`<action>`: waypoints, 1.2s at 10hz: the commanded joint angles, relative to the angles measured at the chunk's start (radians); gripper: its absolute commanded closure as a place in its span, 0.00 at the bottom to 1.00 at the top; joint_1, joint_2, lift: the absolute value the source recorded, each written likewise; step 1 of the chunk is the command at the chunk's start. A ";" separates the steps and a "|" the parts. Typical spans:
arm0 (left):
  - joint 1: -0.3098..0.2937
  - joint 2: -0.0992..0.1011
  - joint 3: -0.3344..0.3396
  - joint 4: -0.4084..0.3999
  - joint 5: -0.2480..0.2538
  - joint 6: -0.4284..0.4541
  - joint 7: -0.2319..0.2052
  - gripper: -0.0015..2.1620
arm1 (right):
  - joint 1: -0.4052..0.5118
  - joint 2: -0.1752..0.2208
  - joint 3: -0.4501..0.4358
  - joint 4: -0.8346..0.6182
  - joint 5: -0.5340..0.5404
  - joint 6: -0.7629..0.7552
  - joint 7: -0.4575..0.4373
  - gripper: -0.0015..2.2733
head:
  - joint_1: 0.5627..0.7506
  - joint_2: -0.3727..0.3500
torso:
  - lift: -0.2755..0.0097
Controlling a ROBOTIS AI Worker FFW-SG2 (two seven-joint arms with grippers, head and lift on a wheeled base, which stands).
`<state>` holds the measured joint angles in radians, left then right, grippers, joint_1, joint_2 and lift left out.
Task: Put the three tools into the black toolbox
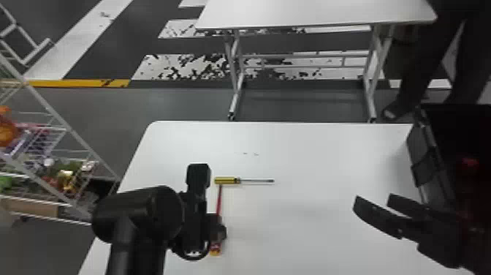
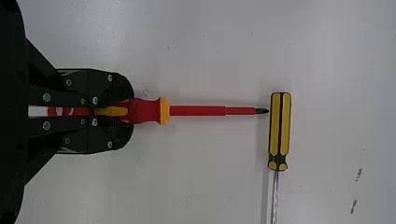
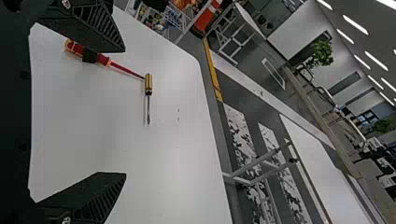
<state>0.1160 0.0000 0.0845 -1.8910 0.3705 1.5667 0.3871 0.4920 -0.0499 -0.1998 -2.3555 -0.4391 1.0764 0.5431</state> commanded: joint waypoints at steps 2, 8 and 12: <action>0.034 -0.003 -0.006 -0.056 0.022 0.005 0.030 0.99 | -0.004 -0.001 0.005 0.004 0.003 0.000 0.000 0.02 | 0.70 0.76 | 0.79; 0.211 -0.003 0.060 -0.462 0.160 0.005 -0.105 0.99 | -0.017 -0.001 0.023 -0.001 0.008 0.012 -0.014 0.02 | 0.70 0.73 | 0.79; 0.223 -0.003 0.353 -0.500 0.337 0.005 -0.608 0.99 | -0.021 -0.001 0.043 -0.004 0.020 0.030 -0.025 0.02 | 0.70 0.65 | 0.79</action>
<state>0.3382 0.0000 0.4009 -2.3986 0.6994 1.5670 -0.2125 0.4711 -0.0506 -0.1584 -2.3586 -0.4195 1.1021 0.5186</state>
